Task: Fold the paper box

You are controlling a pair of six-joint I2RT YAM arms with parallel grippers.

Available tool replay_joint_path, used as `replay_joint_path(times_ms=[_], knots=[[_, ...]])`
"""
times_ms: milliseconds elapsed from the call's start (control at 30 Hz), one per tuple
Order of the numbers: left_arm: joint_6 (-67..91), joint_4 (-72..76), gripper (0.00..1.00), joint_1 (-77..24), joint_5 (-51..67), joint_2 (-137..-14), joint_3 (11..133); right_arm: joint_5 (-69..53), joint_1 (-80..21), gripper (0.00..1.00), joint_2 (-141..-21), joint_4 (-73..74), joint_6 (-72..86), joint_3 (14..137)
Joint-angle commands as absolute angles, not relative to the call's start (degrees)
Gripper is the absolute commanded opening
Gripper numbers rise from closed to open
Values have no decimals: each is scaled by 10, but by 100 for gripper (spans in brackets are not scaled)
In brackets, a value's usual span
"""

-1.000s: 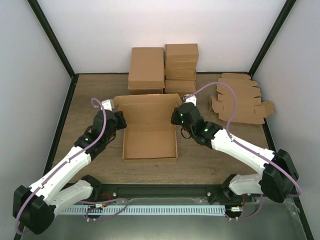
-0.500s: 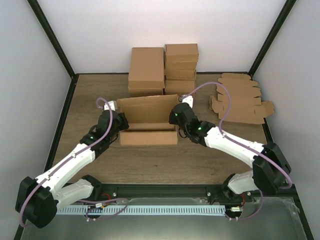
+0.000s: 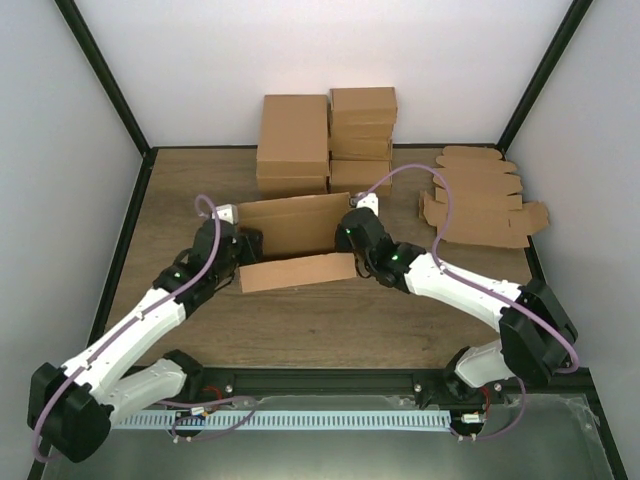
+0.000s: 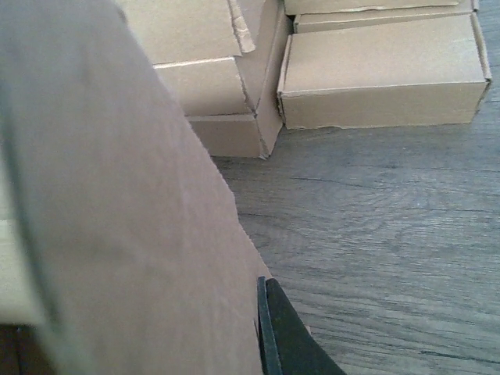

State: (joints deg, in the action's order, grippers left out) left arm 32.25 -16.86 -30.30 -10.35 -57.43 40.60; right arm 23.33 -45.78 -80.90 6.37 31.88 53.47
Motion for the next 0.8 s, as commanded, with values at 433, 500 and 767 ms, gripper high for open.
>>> replay_joint_path(times_ms=[433, 500, 767], knots=[[111, -434, 100, -309, -49, -500, 655, 174, -472, 1, -818, 40, 250, 520], [63, -442, 100, -309, -33, -528, 687, 165, -472, 1, -818, 39, 240, 521], [-68, -398, 100, -309, 11, -593, 737, 153, -472, 1, -821, 37, 236, 515]])
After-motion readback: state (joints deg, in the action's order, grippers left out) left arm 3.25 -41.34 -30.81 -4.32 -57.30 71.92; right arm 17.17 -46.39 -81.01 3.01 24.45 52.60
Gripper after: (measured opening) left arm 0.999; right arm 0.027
